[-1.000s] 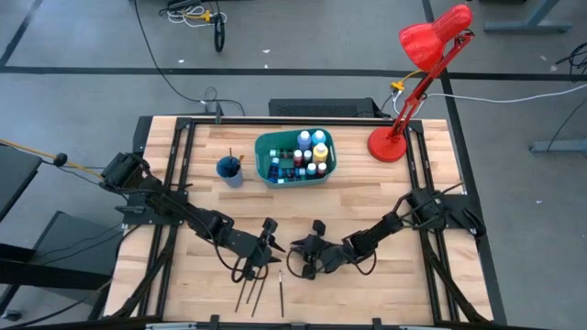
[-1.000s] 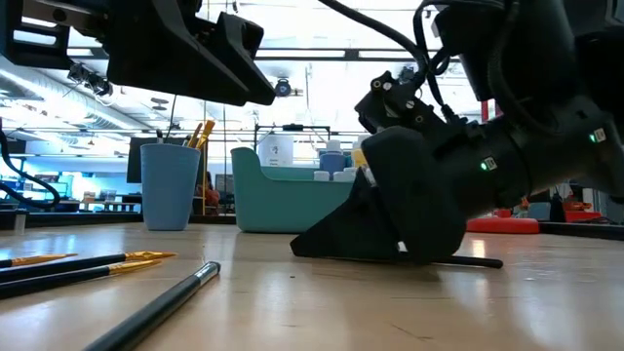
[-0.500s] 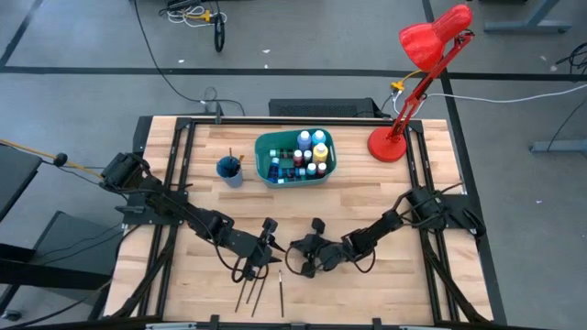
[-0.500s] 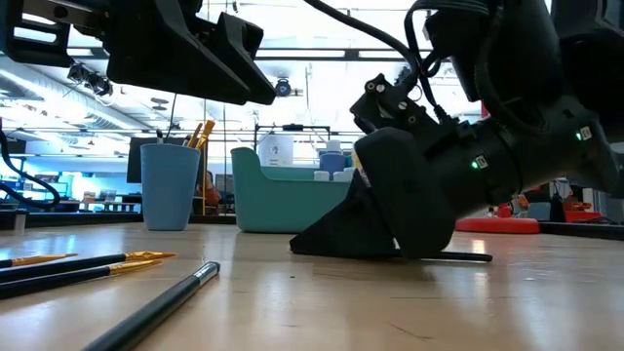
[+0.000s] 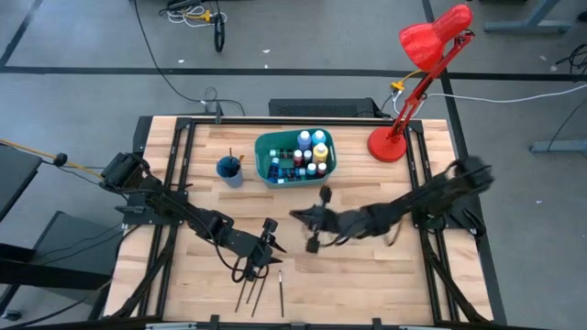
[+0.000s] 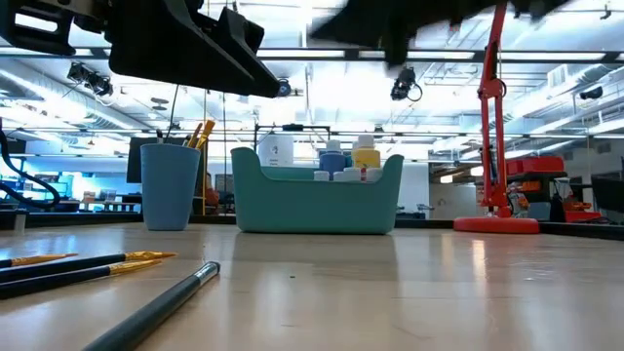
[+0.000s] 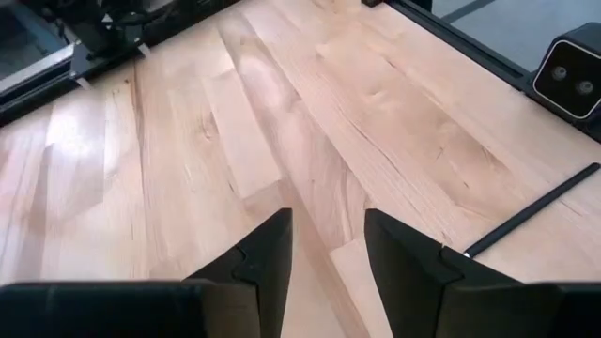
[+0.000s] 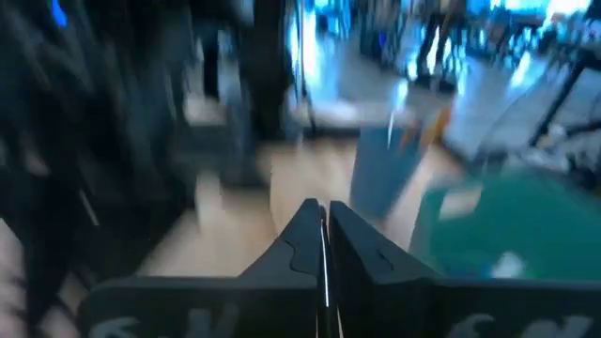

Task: Pick & Place Paint Supplies
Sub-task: Put the silver paint brush into the blue cup

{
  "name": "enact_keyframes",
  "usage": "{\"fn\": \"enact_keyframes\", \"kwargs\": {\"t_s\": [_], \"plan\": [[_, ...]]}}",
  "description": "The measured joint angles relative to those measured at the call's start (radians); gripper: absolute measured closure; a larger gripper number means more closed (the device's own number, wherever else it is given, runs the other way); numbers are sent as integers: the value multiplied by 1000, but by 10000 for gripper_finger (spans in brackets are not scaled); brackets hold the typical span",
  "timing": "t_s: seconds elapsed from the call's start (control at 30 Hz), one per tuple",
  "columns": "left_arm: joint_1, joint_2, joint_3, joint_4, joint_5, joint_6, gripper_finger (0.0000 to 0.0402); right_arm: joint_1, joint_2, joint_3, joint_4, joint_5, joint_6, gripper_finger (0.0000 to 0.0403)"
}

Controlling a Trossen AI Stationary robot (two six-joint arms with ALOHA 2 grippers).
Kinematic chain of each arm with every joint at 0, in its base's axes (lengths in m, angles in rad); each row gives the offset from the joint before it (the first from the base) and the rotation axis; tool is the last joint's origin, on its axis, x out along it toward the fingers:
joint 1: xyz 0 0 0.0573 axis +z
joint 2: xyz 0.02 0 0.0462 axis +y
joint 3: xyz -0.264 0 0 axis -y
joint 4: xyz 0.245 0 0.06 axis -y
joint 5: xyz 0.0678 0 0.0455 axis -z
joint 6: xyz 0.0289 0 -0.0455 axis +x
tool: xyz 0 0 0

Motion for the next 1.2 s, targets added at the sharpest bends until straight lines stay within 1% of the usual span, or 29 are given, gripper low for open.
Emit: {"fn": "enact_keyframes", "kwargs": {"t_s": [0.07,0.17,0.23,0.3,0.37,0.4,0.47,0.53,0.57,0.63,0.73,0.83,0.9,0.93,1.0,1.07,1.13,1.2], "plan": [[0,0,0,0,0,-1,256,15,-105,2,5,-9,-39,396],[0,0,-1,20,-19,-1,256,51,-218,4,46,-70,-180,397],[0,0,-1,79,-36,-1,256,76,-265,4,114,-154,-265,397],[2,0,-1,159,-58,6,256,100,-279,5,188,-262,-330,397],[8,0,-1,255,-77,29,256,124,-267,5,217,-348,-384,398],[12,0,-1,302,-85,43,256,134,-256,5,223,-371,-406,398],[23,0,-1,408,-95,83,256,154,-228,4,221,-351,-436,398],[37,0,0,520,-97,103,256,163,-192,4,248,-302,-464,398],[46,0,0,566,-97,105,256,163,-171,4,286,-285,-482,398],[67,0,0,628,-96,94,256,159,-139,4,387,-286,-515,398],[96,0,0,673,-54,54,256,151,-111,5,535,-320,-548,398],[116,0,0,675,17,17,256,146,-85,5,517,-365,-515,398],[124,0,0,676,23,-7,256,145,-51,5,517,-385,-504,398],[127,0,0,680,23,-10,256,144,-35,4,539,-394,-525,398],[134,0,0,698,31,4,256,139,-13,4,642,-409,-590,398],[139,0,1,720,71,29,256,133,-13,5,744,-426,-614,398],[139,0,1,729,126,51,256,122,-20,6,781,-450,-569,398],[138,0,2,732,162,74,256,108,-29,6,748,-507,-479,397]]}}
